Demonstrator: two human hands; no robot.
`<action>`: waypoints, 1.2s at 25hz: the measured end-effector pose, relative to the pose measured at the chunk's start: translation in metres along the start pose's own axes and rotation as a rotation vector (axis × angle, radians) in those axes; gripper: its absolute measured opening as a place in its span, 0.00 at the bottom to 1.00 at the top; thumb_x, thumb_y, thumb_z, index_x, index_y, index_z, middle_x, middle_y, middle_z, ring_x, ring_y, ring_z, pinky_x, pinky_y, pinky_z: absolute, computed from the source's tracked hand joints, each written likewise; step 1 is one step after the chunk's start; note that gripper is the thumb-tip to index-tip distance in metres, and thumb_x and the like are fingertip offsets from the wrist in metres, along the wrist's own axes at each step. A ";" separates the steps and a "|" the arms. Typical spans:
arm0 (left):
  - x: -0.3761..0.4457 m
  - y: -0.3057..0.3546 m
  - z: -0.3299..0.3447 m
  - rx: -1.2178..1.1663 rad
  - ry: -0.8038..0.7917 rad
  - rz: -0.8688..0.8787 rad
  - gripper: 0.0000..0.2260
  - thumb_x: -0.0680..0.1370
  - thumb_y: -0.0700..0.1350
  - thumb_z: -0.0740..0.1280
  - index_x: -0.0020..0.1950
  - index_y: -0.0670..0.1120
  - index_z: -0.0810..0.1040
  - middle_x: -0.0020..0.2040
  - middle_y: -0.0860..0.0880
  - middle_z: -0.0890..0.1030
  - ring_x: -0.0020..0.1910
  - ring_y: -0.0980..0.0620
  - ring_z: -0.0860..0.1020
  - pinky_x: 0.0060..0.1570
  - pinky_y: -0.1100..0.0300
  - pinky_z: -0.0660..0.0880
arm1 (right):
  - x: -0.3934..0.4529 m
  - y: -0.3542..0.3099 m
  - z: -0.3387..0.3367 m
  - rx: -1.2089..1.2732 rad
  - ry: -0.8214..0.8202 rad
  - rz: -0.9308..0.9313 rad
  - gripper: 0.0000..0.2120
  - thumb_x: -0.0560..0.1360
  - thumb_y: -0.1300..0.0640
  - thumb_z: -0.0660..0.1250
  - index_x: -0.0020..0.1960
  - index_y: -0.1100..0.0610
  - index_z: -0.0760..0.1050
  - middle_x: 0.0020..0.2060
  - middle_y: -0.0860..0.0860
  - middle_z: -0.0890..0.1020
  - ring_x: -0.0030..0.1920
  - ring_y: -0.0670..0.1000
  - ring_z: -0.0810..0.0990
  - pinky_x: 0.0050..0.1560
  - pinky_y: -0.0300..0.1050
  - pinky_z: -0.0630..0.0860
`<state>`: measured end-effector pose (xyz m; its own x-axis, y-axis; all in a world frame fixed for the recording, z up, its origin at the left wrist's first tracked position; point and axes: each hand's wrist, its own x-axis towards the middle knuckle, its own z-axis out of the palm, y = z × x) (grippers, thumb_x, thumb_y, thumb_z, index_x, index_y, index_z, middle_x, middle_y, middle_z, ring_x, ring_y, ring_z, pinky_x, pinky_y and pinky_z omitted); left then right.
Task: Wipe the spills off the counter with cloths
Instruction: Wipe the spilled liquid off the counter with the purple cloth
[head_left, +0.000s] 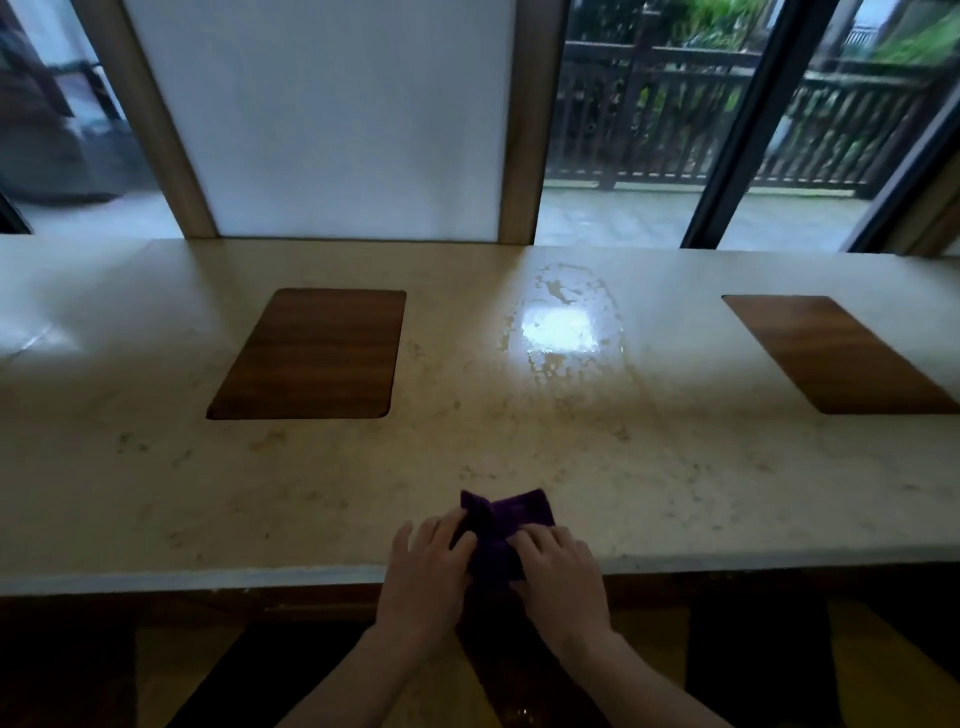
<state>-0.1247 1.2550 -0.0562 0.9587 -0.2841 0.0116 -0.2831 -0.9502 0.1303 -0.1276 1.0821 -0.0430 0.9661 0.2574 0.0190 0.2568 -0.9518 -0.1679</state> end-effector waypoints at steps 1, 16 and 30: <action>-0.002 0.004 0.003 0.013 0.008 0.025 0.20 0.67 0.49 0.77 0.56 0.52 0.77 0.63 0.50 0.78 0.58 0.48 0.79 0.59 0.44 0.75 | -0.003 -0.002 -0.004 -0.020 -0.029 0.008 0.18 0.76 0.52 0.67 0.65 0.48 0.70 0.63 0.47 0.76 0.61 0.51 0.73 0.63 0.47 0.70; 0.026 0.289 -0.072 -0.088 0.449 0.379 0.17 0.67 0.50 0.73 0.51 0.57 0.71 0.42 0.61 0.78 0.49 0.56 0.71 0.65 0.49 0.60 | -0.158 0.270 -0.179 0.165 -0.014 0.019 0.24 0.74 0.44 0.66 0.68 0.41 0.65 0.61 0.43 0.73 0.58 0.50 0.76 0.58 0.46 0.69; 0.114 0.761 -0.124 -0.173 0.238 0.952 0.21 0.72 0.58 0.62 0.64 0.54 0.68 0.53 0.53 0.80 0.58 0.47 0.75 0.67 0.38 0.65 | -0.442 0.587 -0.327 0.156 0.402 0.592 0.23 0.76 0.49 0.66 0.70 0.43 0.65 0.64 0.41 0.69 0.53 0.49 0.78 0.47 0.43 0.77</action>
<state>-0.2274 0.5158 0.1676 0.3195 -0.8669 0.3826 -0.9473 -0.3025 0.1058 -0.3962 0.3550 0.1728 0.8843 -0.4025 0.2368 -0.2888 -0.8698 -0.4000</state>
